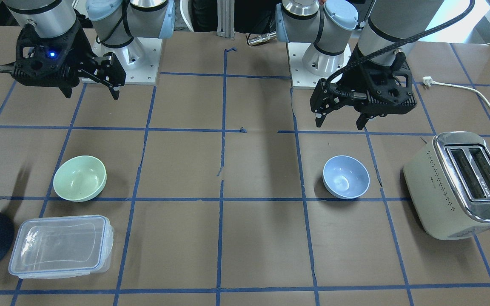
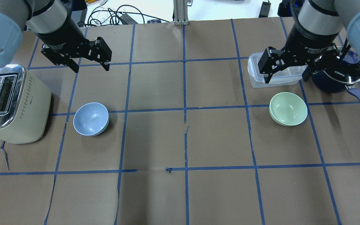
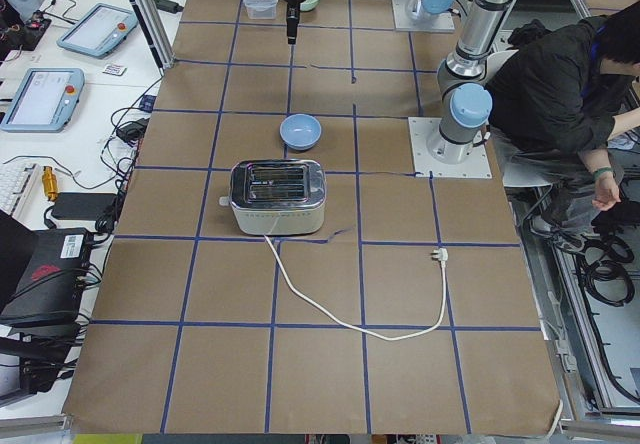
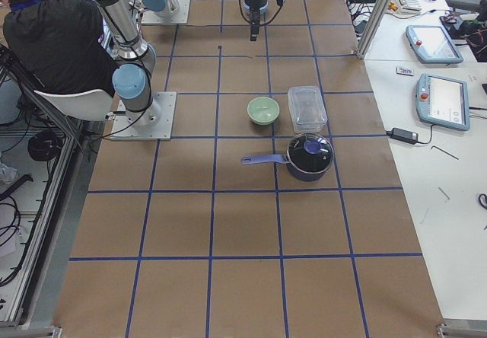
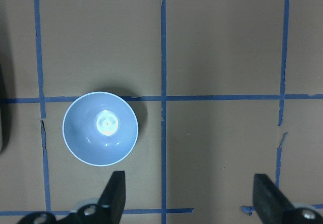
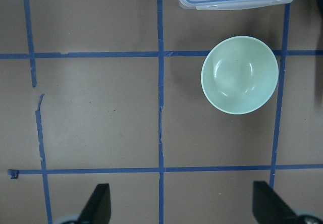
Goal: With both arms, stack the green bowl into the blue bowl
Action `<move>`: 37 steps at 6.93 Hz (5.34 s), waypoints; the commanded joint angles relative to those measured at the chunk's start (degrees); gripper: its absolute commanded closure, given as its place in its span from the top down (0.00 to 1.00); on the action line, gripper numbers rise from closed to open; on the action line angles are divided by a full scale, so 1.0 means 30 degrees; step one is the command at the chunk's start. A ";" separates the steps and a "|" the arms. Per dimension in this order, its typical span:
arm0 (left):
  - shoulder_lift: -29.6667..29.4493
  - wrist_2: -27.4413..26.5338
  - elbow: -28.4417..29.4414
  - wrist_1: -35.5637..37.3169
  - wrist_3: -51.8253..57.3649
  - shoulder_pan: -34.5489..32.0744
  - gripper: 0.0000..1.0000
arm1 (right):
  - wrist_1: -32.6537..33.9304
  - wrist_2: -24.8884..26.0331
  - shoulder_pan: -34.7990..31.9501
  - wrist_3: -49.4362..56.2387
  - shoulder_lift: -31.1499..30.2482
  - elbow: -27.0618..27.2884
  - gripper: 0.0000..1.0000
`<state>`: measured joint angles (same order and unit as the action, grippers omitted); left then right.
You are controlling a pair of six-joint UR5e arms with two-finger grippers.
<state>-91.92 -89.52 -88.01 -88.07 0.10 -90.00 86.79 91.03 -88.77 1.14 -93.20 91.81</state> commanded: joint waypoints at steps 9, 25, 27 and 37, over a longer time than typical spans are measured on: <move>0.0200 -0.0130 -0.0251 -0.0029 0.0285 0.0029 0.90 | 0.0161 -0.0253 0.1748 -0.0205 0.0333 0.0069 1.00; -0.4132 -0.0248 -0.9538 1.0750 0.6792 0.6767 0.72 | 1.1030 -0.0343 0.7470 0.6032 0.6104 0.6572 1.00; -0.4398 -0.0307 -0.9510 1.0723 0.6385 0.6768 0.24 | 1.1640 -0.0372 0.7470 0.6675 0.6717 0.6573 1.00; -0.3075 0.2211 -0.7869 1.0297 -0.6263 -0.1886 0.00 | 1.1500 -0.1428 0.7528 0.6943 0.7133 0.6224 0.00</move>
<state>-99.66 -83.25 -111.64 -61.29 -5.39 -88.60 121.59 86.46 -66.28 21.90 -71.17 111.11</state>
